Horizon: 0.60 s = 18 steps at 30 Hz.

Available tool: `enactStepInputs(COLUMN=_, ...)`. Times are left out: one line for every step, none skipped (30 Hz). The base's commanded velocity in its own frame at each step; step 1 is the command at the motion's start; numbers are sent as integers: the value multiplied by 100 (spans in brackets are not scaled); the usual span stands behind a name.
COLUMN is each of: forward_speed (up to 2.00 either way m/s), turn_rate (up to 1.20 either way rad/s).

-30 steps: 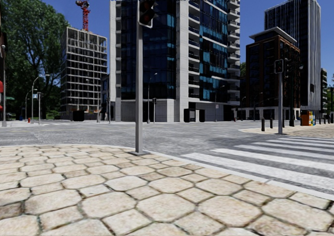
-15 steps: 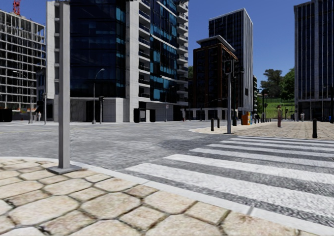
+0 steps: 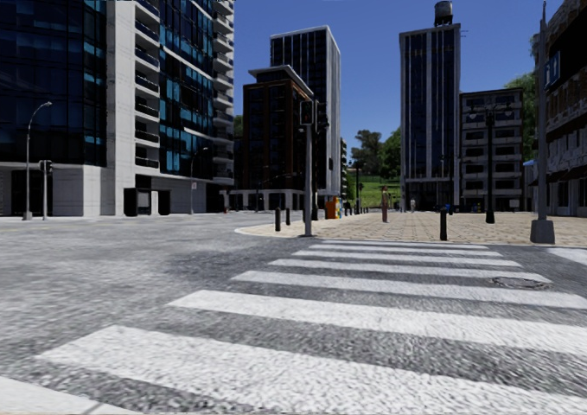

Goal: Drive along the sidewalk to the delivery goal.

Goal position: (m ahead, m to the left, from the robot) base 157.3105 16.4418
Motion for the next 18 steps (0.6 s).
enactStepInputs(forward_speed=165, turn_rate=-68)
enactStepInputs(forward_speed=165, turn_rate=-68)
enactStepInputs(forward_speed=163, turn_rate=-68)
enactStepInputs(forward_speed=162, turn_rate=-68)
enactStepInputs(forward_speed=161, turn_rate=-68)
enactStepInputs(forward_speed=161, turn_rate=-68)
enactStepInputs(forward_speed=161, turn_rate=-68)
enactStepInputs(forward_speed=161, turn_rate=-68)
enactStepInputs(forward_speed=160, turn_rate=-68)
enactStepInputs(forward_speed=160, turn_rate=-65)
enactStepInputs(forward_speed=160, turn_rate=-60)
enactStepInputs(forward_speed=160, turn_rate=-44)
enactStepInputs(forward_speed=160, turn_rate=-44)
enactStepInputs(forward_speed=158, turn_rate=-28)
enactStepInputs(forward_speed=155, turn_rate=-6)
enactStepInputs(forward_speed=150, turn_rate=0)
enactStepInputs(forward_speed=143, turn_rate=0)
enactStepInputs(forward_speed=143, turn_rate=0)
